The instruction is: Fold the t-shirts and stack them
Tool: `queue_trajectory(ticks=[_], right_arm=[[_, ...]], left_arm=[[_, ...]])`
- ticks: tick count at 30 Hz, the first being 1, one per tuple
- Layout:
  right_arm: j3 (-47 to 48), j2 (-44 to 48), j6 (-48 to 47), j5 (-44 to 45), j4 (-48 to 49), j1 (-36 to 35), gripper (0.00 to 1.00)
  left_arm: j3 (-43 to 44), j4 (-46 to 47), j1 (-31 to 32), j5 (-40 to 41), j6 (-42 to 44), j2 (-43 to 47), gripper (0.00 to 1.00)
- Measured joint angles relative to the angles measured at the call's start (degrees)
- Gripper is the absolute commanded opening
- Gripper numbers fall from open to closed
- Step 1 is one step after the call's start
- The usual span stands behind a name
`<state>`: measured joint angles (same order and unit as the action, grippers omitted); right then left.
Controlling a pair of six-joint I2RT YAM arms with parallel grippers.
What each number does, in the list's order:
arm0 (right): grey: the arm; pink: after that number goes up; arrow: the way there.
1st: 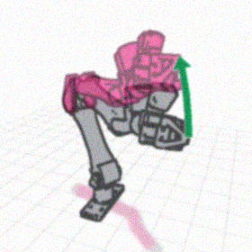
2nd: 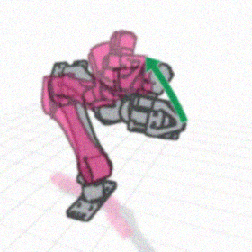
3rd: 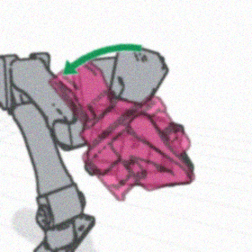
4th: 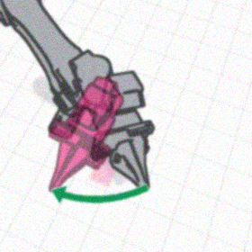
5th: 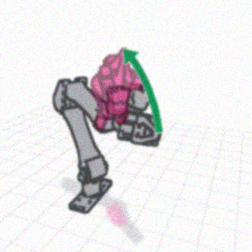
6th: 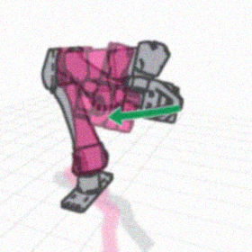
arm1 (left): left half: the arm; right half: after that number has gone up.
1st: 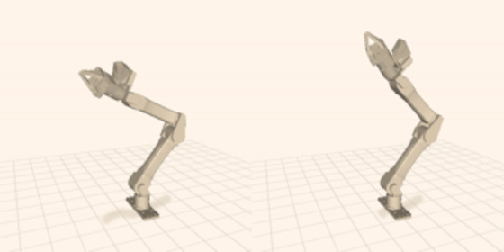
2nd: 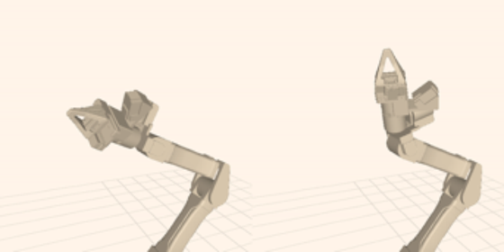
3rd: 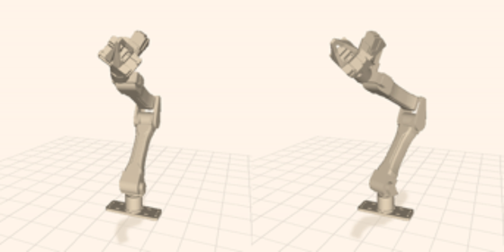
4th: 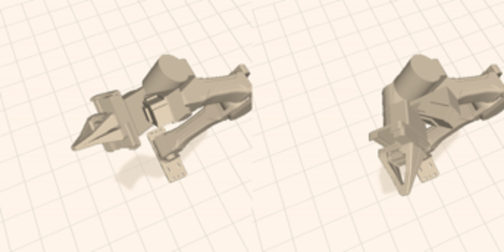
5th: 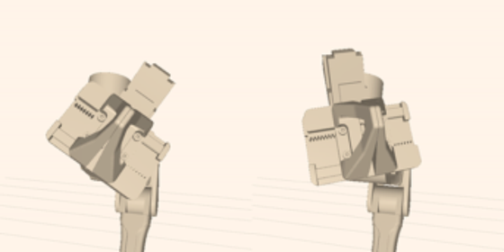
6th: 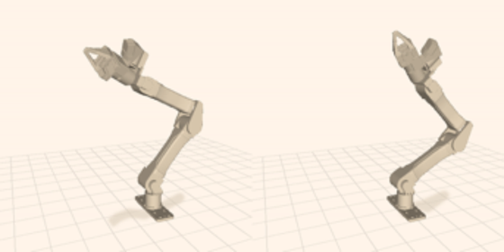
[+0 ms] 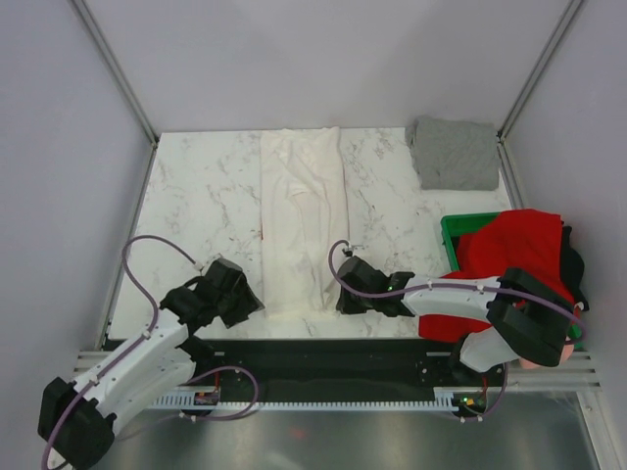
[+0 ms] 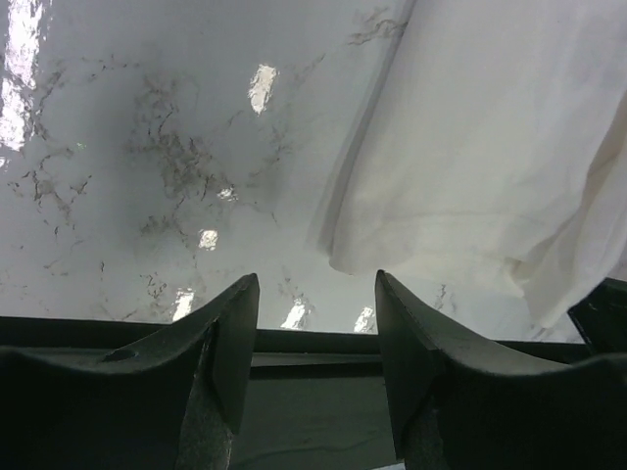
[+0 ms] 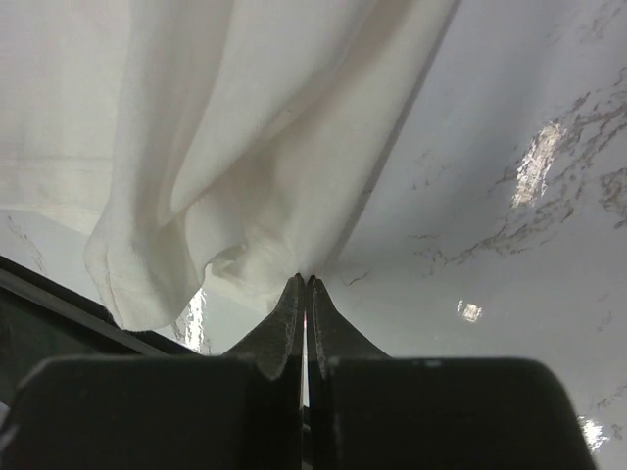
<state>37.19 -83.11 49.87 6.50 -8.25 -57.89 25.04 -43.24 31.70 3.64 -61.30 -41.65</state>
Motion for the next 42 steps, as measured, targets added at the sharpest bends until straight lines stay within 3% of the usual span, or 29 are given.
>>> queue_trajectory(ticks=[7,12,17,27,28,29,31,32,37,42], right_arm=[[0.0,0.66,-0.09,-0.02,-0.37,0.0,0.0],[-0.22,0.66,-0.11,-0.02,-0.35,0.0,0.0],[-0.85,0.68,-0.11,0.0,-0.37,0.0,0.0],[-0.96,1.33,-0.11,-0.02,-0.42,0.0,0.0],[-0.96,1.33,-0.11,0.0,-0.42,0.0,0.0],[-0.96,1.33,-0.11,0.0,-0.39,0.0,0.0],[-0.96,1.33,-0.11,0.0,-0.42,0.0,0.0],[-0.96,1.33,-0.11,0.0,-0.44,0.0,0.0],[-0.96,2.45,-0.11,-0.07,-2.01,0.0,0.0],[-0.98,11.37,0.17,-0.2,-9.42,0.0,0.0]], left_arm=[[-3.78,7.5,3.67,0.98,-2.84,-6.67,0.58],[-4.81,13.2,5.29,2.32,-4.92,-7.32,0.55],[-5.9,15.37,6.03,3.87,-6.69,-6.97,0.46],[-7.13,18.03,7.67,5.18,-8.59,-6.54,0.45],[-7.13,18.23,7.96,5.25,-8.68,-6.67,0.43],[-7.13,18.34,8.17,5.25,-8.81,-6.73,0.28],[-7.32,18.43,8.61,5.29,-9.4,-6.73,0.14],[-7.45,18.49,8.74,5.27,-9.46,-6.73,0.02],[-7.13,17.35,9.9,5.03,-9.57,-4.66,0.02],[-0.46,9.11,13.68,5.38,-10.08,3.1,0.02]])
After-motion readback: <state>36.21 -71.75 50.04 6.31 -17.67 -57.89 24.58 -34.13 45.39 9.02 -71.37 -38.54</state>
